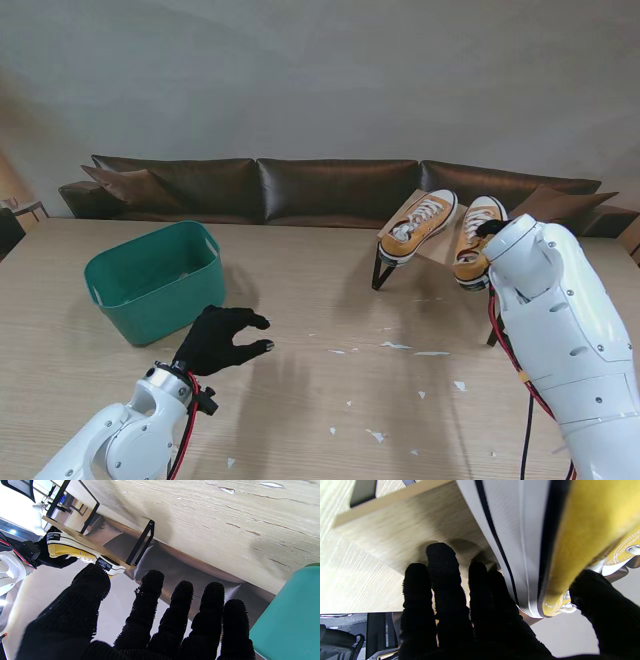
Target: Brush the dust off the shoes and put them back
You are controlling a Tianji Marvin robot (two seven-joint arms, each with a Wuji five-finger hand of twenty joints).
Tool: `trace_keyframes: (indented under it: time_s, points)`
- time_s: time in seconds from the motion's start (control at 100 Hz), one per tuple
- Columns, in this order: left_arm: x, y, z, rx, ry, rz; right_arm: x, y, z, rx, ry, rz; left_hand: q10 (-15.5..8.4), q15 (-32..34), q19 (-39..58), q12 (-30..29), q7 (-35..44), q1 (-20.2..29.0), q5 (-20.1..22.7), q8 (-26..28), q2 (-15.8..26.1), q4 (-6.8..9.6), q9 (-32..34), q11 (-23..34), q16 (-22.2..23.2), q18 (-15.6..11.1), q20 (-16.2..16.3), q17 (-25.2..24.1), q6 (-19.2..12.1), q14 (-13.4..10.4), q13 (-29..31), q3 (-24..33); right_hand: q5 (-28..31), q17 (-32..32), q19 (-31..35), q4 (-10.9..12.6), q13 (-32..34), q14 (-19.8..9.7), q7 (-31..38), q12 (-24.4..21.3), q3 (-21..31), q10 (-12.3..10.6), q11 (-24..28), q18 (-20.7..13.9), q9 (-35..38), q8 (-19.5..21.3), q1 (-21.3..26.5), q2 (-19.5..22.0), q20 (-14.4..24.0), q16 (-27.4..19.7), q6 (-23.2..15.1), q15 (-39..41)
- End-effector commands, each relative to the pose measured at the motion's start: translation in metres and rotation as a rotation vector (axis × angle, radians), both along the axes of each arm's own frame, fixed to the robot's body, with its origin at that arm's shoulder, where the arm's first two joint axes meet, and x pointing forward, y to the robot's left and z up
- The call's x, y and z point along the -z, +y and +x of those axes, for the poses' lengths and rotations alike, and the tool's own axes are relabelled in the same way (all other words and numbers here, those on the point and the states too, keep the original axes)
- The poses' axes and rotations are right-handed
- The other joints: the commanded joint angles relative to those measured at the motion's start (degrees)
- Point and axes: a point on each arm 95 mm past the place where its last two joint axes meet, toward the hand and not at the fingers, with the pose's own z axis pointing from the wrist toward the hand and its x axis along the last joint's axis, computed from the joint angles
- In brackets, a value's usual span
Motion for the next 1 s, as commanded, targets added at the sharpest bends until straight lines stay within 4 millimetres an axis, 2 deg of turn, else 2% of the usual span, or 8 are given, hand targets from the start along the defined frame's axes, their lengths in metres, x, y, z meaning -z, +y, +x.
trace_keyframes:
  time_s: [0.0, 0.18, 0.28, 0.46, 0.72, 0.99]
  points:
    - [0.003, -0.003, -0.001, 0.006, 0.020, -0.001, 0.027, 0.005, -0.008, 0.032, 0.081, 0.047, 0.67, 0.81, -1.35, 0.80, 0.03, 1.34, 0.69, 0.29, 2.73, 2.37, 0.93, -0.01, 0.75, 1.18, 0.93, -1.50, 0.61, 1.25, -1.97, -1.32, 2.56, -10.23, -0.85, 1.58, -0.76, 0.43, 0.70, -3.70, 1.04, 1.24, -5.36, -1.05, 0.86, 0.13, 1.18, -0.15, 0.92, 0.12, -1.50, -0.08]
    - [0.003, -0.003, 0.000, 0.005, 0.023, -0.004, 0.028, 0.006, -0.009, 0.033, 0.084, 0.041, 0.86, 0.79, -1.38, 0.80, -0.10, 1.50, 0.50, 0.26, 2.88, 2.43, 0.88, -0.09, 0.78, 1.19, 1.04, -1.57, 0.74, 1.47, -2.04, -1.49, 1.30, -10.51, -1.05, 1.40, -1.18, 0.36, -0.05, -4.19, 0.57, 1.24, -6.36, -1.13, -0.27, 0.05, 0.41, -0.29, 0.88, 0.14, -1.72, -0.32]
    - [0.003, -0.003, 0.000, 0.003, 0.024, -0.006, 0.026, 0.004, -0.009, 0.013, 0.091, -0.013, 0.88, 0.81, -1.40, 0.83, -0.03, 1.58, 0.67, 0.29, 2.89, 2.46, 1.00, -0.05, 0.81, 1.20, 1.09, -1.56, 0.70, 1.46, -2.02, -1.54, -2.49, -10.78, -1.30, 1.09, -1.99, -0.26, -1.63, -4.60, -1.76, 0.65, -7.04, -1.38, -2.18, -0.51, -1.71, 0.39, 0.84, 0.30, -2.01, -0.25]
    - [0.004, -0.003, -0.001, -0.001, 0.025, -0.006, 0.022, 0.000, -0.007, 0.003, 0.097, -0.079, 0.79, 0.83, -1.44, 0.86, -0.05, 1.57, 0.67, 0.29, 2.91, 2.46, 1.05, -0.05, 0.84, 1.22, 1.17, -1.59, 0.74, 1.52, -1.94, -1.67, -11.27, -12.14, -2.30, 2.04, -5.12, -0.47, -1.55, -5.64, -8.40, 0.04, -7.39, -1.85, -7.13, -2.98, -3.97, 2.38, 1.33, 0.91, -2.31, 0.10]
    - [0.005, -0.003, -0.001, 0.000, 0.026, -0.011, 0.017, -0.006, -0.006, -0.004, 0.095, -0.128, 0.93, 0.83, -1.47, 0.96, -0.13, 1.59, 0.54, 0.28, 2.97, 2.49, 1.32, 0.03, 0.88, 1.25, 1.32, -1.56, 0.84, 1.62, -1.86, -1.79, -14.22, -13.78, -3.54, 2.45, -7.99, -0.89, -0.89, -5.96, -11.95, -0.60, -7.51, -2.32, -10.31, -3.98, -4.48, 4.25, 1.49, 0.86, -2.49, -0.51]
    - [0.006, -0.003, 0.000, 0.002, 0.029, -0.012, 0.013, -0.008, -0.005, -0.004, 0.056, -0.182, 0.87, 0.98, -1.50, 1.13, -0.07, 1.62, 0.73, 0.30, 3.07, 2.51, 1.56, 0.15, 0.99, 1.24, 1.42, -1.46, 0.81, 1.68, -1.60, -1.91, -14.07, -14.20, -4.24, 2.76, -9.14, -1.09, -0.11, -6.10, -12.69, -0.73, -7.35, -2.33, -11.29, -4.24, -3.78, 4.14, 1.61, 0.46, -2.56, -1.51]
